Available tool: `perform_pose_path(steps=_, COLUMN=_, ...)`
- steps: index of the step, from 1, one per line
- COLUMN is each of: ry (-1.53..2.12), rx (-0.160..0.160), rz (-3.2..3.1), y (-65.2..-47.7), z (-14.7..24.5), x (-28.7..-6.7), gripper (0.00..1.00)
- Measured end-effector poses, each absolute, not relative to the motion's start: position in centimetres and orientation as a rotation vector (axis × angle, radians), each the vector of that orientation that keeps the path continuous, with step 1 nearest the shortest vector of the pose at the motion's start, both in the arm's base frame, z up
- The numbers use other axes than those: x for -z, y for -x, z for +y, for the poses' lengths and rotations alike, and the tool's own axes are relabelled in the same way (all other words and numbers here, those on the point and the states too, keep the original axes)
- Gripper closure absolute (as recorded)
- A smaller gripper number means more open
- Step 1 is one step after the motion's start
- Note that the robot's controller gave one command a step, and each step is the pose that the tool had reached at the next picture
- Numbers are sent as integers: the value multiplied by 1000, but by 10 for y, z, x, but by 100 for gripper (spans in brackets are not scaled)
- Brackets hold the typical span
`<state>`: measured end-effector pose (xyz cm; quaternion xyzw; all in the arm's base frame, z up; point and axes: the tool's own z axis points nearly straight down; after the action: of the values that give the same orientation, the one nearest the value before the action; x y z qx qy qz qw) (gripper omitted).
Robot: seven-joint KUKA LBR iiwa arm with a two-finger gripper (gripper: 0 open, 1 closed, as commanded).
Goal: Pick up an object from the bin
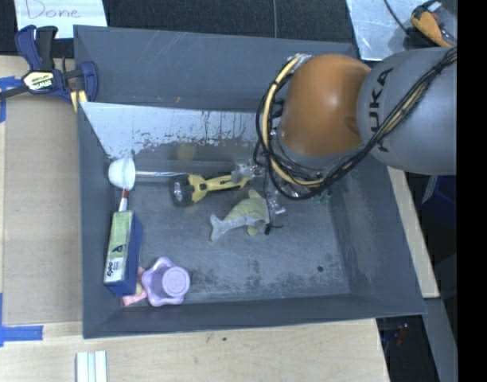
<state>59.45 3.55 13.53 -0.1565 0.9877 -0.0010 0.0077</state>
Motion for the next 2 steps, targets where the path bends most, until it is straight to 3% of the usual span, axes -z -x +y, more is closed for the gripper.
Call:
perform_pose_path(steps=1, ry=414, rx=4, rz=3125, y=-592, z=30, x=-70, gripper=0)
perform_pose_path(steps=2, ry=773, rx=7, rz=3030, y=-597, z=34, x=-70, gripper=0)
